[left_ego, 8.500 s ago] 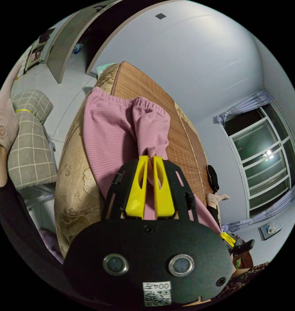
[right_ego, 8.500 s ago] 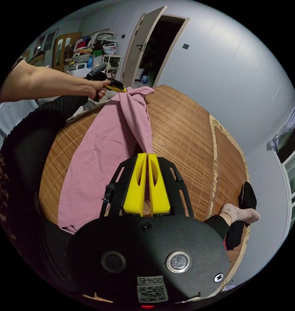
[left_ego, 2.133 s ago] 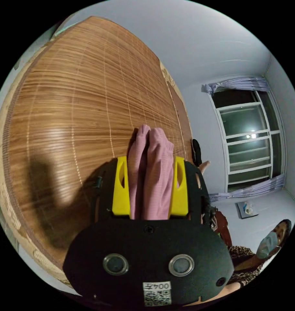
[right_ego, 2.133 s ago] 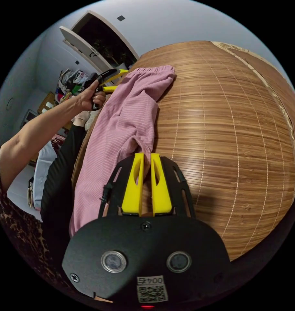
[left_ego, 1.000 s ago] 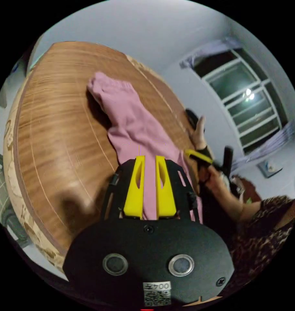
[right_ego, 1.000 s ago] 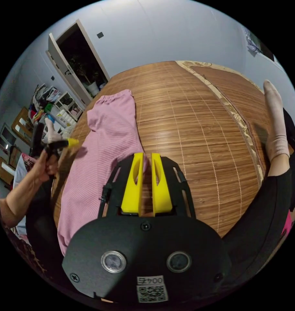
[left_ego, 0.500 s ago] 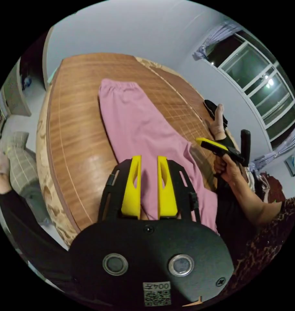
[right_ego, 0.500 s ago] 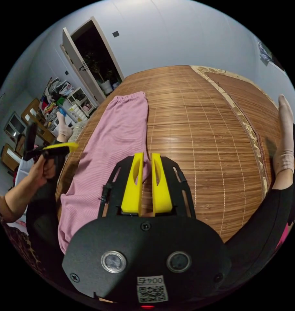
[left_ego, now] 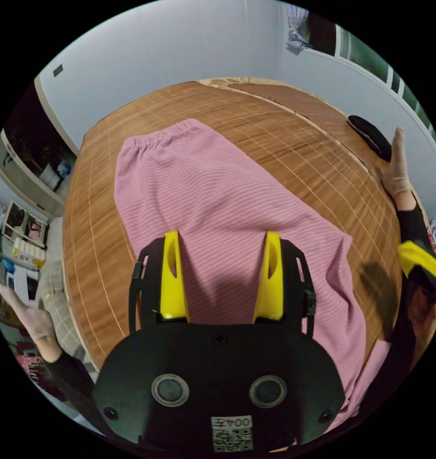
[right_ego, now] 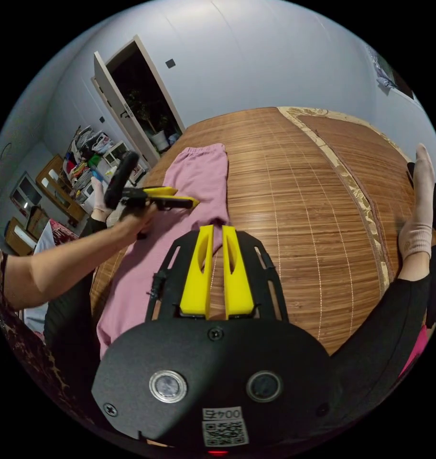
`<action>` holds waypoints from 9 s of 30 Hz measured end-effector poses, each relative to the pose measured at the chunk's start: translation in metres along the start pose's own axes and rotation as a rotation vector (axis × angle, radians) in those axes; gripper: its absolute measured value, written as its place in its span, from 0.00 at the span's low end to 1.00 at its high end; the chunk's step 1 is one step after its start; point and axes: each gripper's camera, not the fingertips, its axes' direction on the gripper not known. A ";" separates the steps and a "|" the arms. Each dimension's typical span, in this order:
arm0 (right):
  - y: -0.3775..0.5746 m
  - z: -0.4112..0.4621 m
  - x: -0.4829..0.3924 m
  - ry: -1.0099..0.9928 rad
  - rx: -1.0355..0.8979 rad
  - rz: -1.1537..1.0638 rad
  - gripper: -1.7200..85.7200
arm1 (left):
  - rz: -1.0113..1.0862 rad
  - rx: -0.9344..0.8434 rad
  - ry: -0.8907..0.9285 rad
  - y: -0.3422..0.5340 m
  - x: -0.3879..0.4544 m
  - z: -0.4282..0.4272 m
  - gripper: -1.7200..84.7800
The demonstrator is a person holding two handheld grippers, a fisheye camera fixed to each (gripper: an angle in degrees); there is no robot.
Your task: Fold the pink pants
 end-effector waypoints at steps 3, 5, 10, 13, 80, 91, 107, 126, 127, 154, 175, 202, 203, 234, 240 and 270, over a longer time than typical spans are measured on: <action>0.002 -0.012 -0.001 0.028 0.022 0.006 0.07 | -0.008 -0.018 -0.014 -0.063 -0.020 0.020 0.30; 0.004 -0.017 0.005 0.038 0.027 0.035 0.07 | -0.045 -0.084 -0.046 -0.117 -0.041 0.029 0.31; 0.008 -0.028 0.017 0.062 0.024 0.102 0.07 | -0.160 0.040 0.111 -0.135 -0.062 -0.022 0.29; 0.008 -0.037 0.015 0.102 0.026 0.097 0.07 | -0.080 0.083 0.195 -0.077 -0.049 -0.049 0.26; 0.165 -0.144 -0.332 0.059 -0.308 -0.212 0.13 | -0.101 -0.013 0.699 0.548 0.001 -0.203 0.04; 0.185 -0.033 -0.387 0.188 -0.479 -0.148 0.11 | -0.167 -0.053 0.628 0.546 -0.013 -0.194 0.06; 0.226 -0.048 -0.381 0.038 -0.241 -0.082 0.08 | -0.244 -0.085 0.737 0.527 -0.041 -0.172 0.10; 0.242 -0.018 -0.276 -0.195 -0.705 0.240 0.11 | -0.155 -0.538 0.900 0.493 -0.013 -0.121 0.14; 0.243 -0.012 -0.274 -0.192 -0.730 0.238 0.11 | -0.155 -0.546 0.893 0.490 -0.013 -0.119 0.14; 0.246 0.015 -0.230 -0.286 -0.779 0.223 0.08 | -0.187 -0.639 0.958 0.474 0.005 -0.094 0.16; 0.238 0.005 -0.225 -0.391 -0.715 0.265 0.07 | -0.132 -0.604 0.923 0.481 0.049 -0.117 0.05; 0.184 -0.036 -0.363 -0.208 -0.597 -0.067 0.07 | -0.044 -0.424 0.650 0.512 0.108 -0.222 0.04; 0.187 -0.015 -0.363 -0.198 -0.682 -0.044 0.07 | -0.068 -0.506 0.692 0.517 0.114 -0.197 0.04; 0.147 -0.027 -0.486 0.017 -0.494 -0.329 0.15 | 0.062 -0.740 0.540 0.508 0.128 -0.124 0.06; 0.170 0.005 -0.510 0.152 -0.589 -0.431 0.15 | 0.043 -0.741 0.602 0.512 0.098 -0.116 0.07; 0.153 -0.011 -0.481 0.037 -0.562 -0.261 0.11 | -0.666 -0.160 1.009 0.476 -0.191 -0.016 0.05</action>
